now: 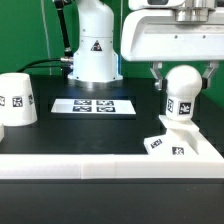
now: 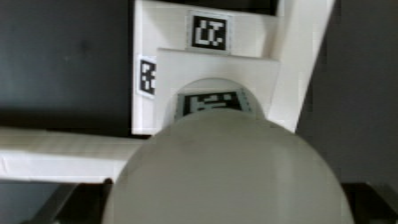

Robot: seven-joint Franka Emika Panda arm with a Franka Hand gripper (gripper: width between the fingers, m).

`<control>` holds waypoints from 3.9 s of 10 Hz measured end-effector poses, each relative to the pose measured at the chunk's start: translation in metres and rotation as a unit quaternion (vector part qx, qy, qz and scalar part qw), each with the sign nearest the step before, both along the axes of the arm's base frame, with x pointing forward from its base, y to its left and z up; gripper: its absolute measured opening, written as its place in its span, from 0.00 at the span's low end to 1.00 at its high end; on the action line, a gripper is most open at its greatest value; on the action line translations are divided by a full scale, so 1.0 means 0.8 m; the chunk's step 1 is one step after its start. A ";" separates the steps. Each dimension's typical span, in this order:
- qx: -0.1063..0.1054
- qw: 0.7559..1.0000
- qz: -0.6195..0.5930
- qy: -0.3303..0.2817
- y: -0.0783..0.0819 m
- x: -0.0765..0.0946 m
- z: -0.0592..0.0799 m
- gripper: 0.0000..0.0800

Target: Assemble lamp

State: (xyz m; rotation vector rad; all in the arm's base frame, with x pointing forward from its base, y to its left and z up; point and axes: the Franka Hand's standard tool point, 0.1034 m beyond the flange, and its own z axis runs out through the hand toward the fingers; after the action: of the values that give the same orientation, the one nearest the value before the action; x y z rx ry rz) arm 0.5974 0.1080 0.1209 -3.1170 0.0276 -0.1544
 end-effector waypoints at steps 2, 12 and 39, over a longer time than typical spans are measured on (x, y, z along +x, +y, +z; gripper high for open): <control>0.006 0.997 -0.072 0.003 -0.002 0.000 -0.001 0.72; 0.064 0.873 -0.482 0.047 0.003 -0.008 -0.003 0.72; -0.040 0.925 0.378 0.016 0.006 0.005 -0.004 0.87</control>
Offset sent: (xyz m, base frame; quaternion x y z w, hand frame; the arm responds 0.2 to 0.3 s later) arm 0.0000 0.0000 0.0000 0.0000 0.0000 0.1938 0.9810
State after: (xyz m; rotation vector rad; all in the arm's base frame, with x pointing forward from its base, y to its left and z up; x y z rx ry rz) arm 0.6013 0.1126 0.1176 -2.9377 -1.1733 -0.0845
